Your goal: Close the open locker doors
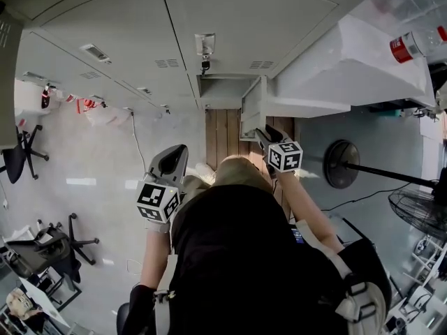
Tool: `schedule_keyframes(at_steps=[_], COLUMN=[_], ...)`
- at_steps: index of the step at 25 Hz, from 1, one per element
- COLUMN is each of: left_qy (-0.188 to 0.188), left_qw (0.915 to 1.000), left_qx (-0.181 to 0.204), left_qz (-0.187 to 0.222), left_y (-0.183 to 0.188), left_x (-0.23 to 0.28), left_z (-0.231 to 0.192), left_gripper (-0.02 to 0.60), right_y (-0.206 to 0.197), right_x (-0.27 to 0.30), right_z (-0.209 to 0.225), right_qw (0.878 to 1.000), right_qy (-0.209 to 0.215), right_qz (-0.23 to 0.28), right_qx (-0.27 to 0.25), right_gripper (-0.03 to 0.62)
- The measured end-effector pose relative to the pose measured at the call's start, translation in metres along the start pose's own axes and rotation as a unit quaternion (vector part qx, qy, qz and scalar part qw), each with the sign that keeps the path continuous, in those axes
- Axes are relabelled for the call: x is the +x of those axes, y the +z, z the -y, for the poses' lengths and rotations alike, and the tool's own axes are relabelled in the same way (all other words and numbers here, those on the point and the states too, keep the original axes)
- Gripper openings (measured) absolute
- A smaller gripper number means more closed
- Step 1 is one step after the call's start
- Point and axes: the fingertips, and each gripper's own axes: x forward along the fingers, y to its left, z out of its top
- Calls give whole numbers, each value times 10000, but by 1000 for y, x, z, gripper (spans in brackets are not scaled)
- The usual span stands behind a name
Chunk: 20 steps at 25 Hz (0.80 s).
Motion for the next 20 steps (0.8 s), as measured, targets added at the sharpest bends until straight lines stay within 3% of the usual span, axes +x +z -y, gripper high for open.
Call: schedule_keyframes(at_steps=[9,20], left_qy=[-106,184], left_qw=[9999,9995], left_qx=[31,-216], left_qz=[-85,-147], left_y=[-3,2], left_x=[-8,6], left_z=[-12,-20], left_gripper=[8,8], right_y=[9,30], right_x=[20,53], right_z=[-31,-61], right_qw=[9999,9942], right_qy=[130,978], right_qz=[8,-351], right_qx=[77,-267], right_gripper=[195,215])
